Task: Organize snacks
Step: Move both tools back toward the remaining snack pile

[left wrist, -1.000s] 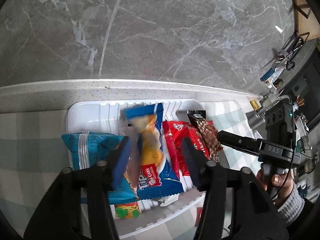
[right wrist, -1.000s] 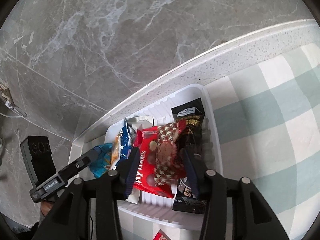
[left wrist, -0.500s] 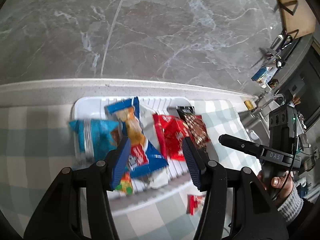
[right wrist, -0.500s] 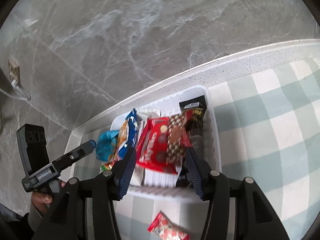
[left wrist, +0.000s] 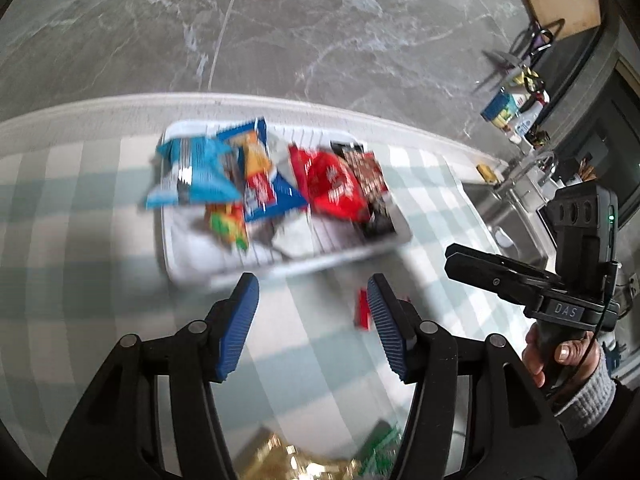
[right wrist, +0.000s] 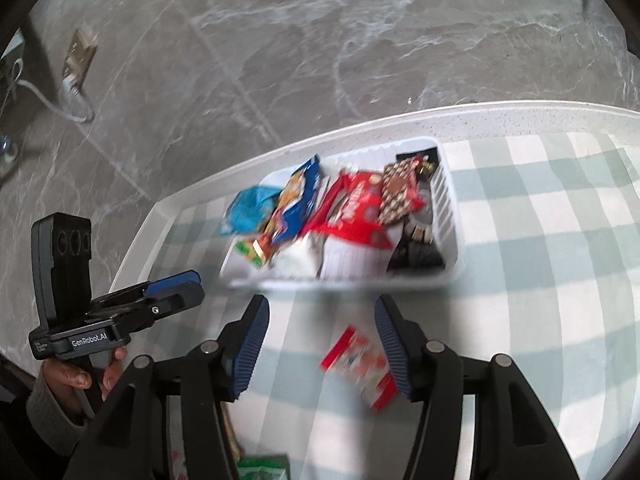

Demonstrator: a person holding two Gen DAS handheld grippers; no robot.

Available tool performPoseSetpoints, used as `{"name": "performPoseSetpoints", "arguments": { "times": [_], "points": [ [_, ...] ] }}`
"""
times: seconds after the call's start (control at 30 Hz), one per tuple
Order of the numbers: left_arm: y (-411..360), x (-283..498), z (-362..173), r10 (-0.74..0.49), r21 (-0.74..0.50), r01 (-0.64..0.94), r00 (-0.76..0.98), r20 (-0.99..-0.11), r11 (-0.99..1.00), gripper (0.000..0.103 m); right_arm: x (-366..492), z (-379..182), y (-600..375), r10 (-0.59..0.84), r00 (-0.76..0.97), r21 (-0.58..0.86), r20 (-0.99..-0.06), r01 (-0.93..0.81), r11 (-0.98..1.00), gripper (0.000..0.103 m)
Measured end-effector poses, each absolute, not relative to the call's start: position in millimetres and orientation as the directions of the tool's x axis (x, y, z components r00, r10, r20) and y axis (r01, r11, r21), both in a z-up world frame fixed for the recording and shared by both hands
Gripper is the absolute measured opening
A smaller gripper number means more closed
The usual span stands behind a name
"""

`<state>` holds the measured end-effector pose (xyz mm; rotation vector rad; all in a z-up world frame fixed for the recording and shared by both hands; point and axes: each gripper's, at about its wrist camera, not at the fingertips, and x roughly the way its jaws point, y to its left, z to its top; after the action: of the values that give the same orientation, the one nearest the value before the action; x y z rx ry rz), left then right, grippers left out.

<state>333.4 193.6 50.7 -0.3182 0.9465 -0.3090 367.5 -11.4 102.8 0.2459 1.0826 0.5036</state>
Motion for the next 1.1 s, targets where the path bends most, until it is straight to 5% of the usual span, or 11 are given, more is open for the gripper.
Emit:
{"name": "performPoseSetpoints", "arguments": {
  "times": [1.1],
  "points": [
    [200,199,-4,-0.363,-0.391,0.008,0.388,-0.847,0.920,0.057,211,79,21,0.471,0.202,0.380,-0.859,-0.364,0.850,0.063]
  ]
}}
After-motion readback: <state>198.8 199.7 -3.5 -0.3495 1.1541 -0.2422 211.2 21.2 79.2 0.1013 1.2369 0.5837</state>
